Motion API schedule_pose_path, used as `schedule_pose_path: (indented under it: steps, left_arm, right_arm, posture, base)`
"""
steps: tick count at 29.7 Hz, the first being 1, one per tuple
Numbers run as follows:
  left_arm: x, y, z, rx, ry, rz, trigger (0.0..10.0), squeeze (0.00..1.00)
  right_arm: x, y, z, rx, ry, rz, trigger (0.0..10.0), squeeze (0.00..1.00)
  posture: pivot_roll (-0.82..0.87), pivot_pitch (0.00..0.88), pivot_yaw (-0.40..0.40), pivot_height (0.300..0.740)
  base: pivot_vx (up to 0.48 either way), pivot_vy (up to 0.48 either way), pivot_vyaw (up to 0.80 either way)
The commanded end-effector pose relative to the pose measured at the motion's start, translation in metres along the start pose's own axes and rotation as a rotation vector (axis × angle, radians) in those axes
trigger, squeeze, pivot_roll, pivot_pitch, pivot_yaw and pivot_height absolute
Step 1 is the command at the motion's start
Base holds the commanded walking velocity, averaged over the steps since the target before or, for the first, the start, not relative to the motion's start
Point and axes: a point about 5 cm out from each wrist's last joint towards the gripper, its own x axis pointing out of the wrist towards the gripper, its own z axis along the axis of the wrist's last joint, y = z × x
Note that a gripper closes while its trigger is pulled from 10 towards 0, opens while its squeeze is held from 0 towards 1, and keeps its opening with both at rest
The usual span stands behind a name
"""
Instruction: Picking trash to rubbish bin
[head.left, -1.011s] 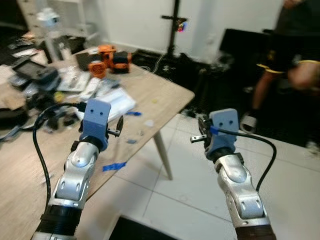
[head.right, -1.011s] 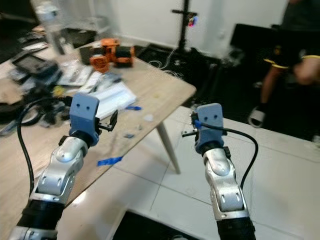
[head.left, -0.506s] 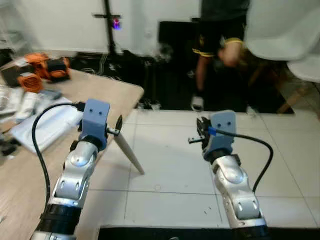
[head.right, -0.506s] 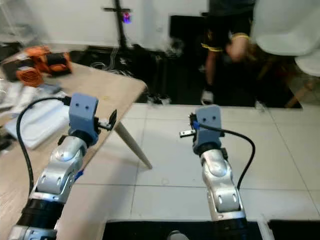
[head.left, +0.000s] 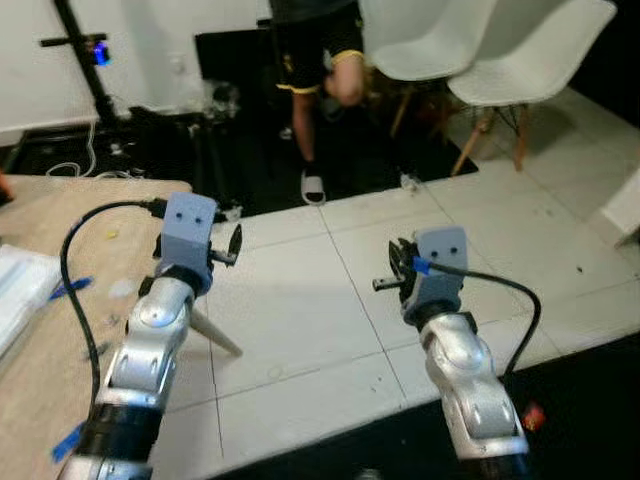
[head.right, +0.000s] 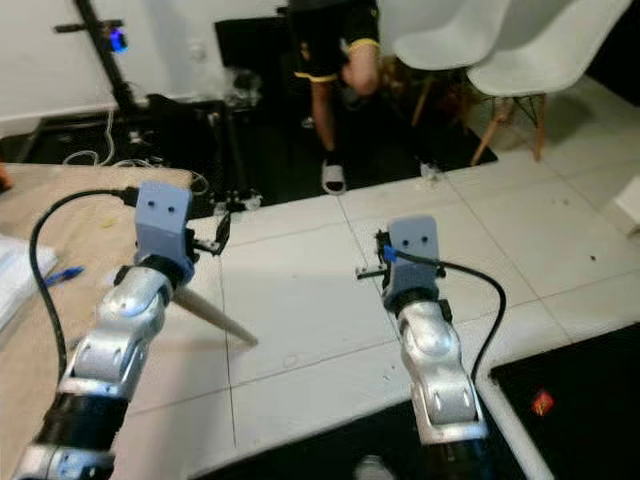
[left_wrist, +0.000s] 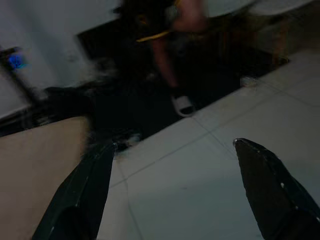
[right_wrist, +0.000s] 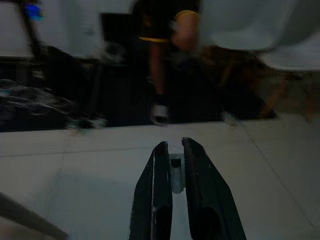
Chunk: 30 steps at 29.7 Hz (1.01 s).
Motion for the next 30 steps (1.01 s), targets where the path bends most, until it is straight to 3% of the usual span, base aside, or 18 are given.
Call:
schedule_pose_path:
  steps: [1,13,30]
  left_arm:
    - [-0.002,0.002,-0.003,0.007,0.011,0.008,10.0,0.00]
    - [0.000,0.004,-0.004,0.003,0.013,0.019,10.0,0.00]
    - [-0.001,0.002,-0.010,-0.018,0.044,0.024,10.0,0.00]
  right_arm:
    - [0.000,-0.001,0.001,0.007,-0.003,-0.009,10.0,0.00]
    - [-0.001,-0.003,0.000,0.015,0.003,-0.021,10.0,0.00]
    - [-0.006,-0.007,-0.024,0.081,0.095,-0.082,10.0,0.00]
  posture:
    - [-0.02,0.155,0.047,0.740]
    - [-0.02,0.157,0.048,0.740]
    - [-0.03,0.151,0.059,0.740]
  base:
    - [0.000,0.000,-0.80]
    - [0.000,0.000,-0.80]
    - [0.000,0.000,-0.80]
